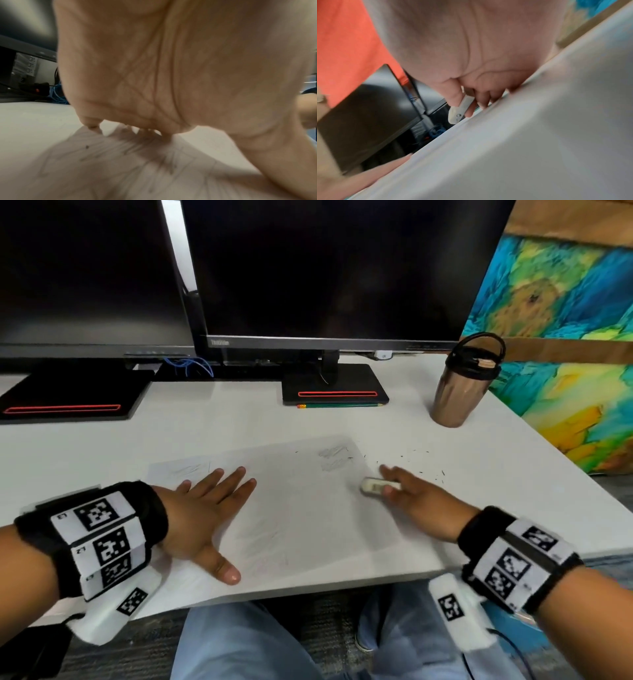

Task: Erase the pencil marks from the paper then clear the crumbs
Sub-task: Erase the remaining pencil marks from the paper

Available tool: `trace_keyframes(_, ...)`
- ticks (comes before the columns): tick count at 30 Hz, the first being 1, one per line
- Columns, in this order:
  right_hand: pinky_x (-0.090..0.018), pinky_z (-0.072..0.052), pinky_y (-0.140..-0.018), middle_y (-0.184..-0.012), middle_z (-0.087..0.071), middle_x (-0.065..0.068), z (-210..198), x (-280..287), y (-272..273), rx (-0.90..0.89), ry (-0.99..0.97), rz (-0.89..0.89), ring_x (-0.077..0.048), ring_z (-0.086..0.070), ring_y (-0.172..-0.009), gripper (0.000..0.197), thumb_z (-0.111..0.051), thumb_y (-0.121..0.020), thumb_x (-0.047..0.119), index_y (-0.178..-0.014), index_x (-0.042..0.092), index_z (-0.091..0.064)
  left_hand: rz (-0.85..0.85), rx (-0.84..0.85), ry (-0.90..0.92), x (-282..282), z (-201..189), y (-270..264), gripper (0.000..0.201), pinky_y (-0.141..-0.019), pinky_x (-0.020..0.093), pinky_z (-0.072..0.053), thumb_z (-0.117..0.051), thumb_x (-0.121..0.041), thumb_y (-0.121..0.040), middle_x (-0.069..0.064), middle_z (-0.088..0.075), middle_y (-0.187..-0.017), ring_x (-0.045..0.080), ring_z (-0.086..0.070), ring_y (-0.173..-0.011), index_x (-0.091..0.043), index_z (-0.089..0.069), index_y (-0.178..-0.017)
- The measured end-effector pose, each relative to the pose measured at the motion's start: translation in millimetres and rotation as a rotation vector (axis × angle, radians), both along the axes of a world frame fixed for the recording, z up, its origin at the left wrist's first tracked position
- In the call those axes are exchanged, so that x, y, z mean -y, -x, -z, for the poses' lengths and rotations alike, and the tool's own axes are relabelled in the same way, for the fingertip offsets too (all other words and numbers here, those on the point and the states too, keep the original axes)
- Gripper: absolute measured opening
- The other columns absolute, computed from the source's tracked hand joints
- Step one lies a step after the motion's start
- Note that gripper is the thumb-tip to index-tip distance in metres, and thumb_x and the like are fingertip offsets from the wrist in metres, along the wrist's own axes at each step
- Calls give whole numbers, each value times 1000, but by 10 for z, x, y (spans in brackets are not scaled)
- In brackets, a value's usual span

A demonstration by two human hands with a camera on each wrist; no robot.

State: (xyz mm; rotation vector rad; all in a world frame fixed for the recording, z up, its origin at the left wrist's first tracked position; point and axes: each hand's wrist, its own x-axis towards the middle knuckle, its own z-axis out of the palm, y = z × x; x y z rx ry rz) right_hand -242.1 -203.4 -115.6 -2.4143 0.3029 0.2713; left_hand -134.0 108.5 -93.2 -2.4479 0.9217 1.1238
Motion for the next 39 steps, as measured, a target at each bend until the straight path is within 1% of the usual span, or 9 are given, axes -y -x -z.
trace_keyframes(3, -22, -33, -100, -141, -52, 1, -147, 281, -26, 118, 39, 99, -18, -47, -129, 23, -46, -101, 28, -118, 16, -56, 11, -46, 22, -12, -85, -50, 150, -119, 52, 16, -70, -85, -57, -10, 54, -140, 20, 43, -137, -34, 46, -137)
trace_keyframes(6, -24, -42, -70, -88, -67, -1, -497, 306, -134, 263, 154, 101, -22, -61, -84, 26, -55, -94, 33, -82, 11, -60, -34, 16, 102, 93, -254, -72, 140, -117, 43, 17, -62, -87, -62, -13, 50, -143, 15, 41, -138, -35, 40, -143)
trace_keyframes(9, -33, -52, -68, -71, -69, -4, -814, 220, -379, 295, 101, 16, -14, -70, -69, 32, -67, -86, 40, -76, 9, -65, -52, 130, 207, 406, -354, -124, 127, -121, 40, 11, -53, -84, -73, -11, 37, -156, 13, 31, -145, -29, 33, -149)
trace_keyframes(13, -25, -53, -62, -59, -67, 0, -894, 25, -813, 187, 299, -176, -7, -66, -53, 29, -69, -84, 39, -74, 12, -65, -54, 164, 270, 926, -226, -203, 120, -124, 44, 2, -50, -80, -81, -5, 26, -163, 18, 21, -150, -20, 25, -153)
trace_keyframes(17, -26, -53, -60, -75, -68, 2, -709, -142, -1163, 55, 485, -380, -13, -65, -63, 16, -62, -90, 29, -86, 15, -69, -91, 239, 270, 1227, 40, -313, 125, -121, 46, 2, -53, -81, -79, 4, 23, -164, 26, 20, -151, -15, 20, -155)
trace_keyframes(20, -26, -44, -76, -100, -68, 3, -512, -211, -1309, 83, 520, -465, -15, -58, -90, 20, -62, -90, 30, -103, 18, -71, -106, 259, 210, 1253, 157, -371, 128, -120, 50, 3, -54, -81, -77, 7, 24, -163, 30, 21, -150, -10, 19, -155)
trace_keyframes(25, -30, -47, -74, -95, -66, 1, -300, -167, -1429, 105, 332, -301, -18, -60, -90, 17, -68, -85, 34, -92, 20, -61, -114, 228, 214, 1217, 206, -385, 128, -119, 55, 7, -52, -85, -75, 4, 30, -161, 29, 25, -149, -18, 23, -154)
trace_keyframes(30, -30, -45, -75, -94, -64, 1, -230, -324, -1368, 159, 316, -459, -19, -57, -91, 5, -61, -87, 23, -89, 18, -59, -100, 236, 201, 1237, 213, -389, 128, -118, 55, 7, -52, -86, -73, 5, 31, -161, 30, 26, -148, -22, 27, -153)
trace_keyframes(39, -35, -48, -77, -94, -66, -2, -248, -195, -1384, 200, 330, -384, -21, -58, -89, 8, -57, -91, 22, -93, 15, -59, -95, 236, 181, 1244, 206, -395, 133, -118, 57, 6, -54, -89, -68, 5, 33, -160, 32, 26, -148, -25, 27, -152)
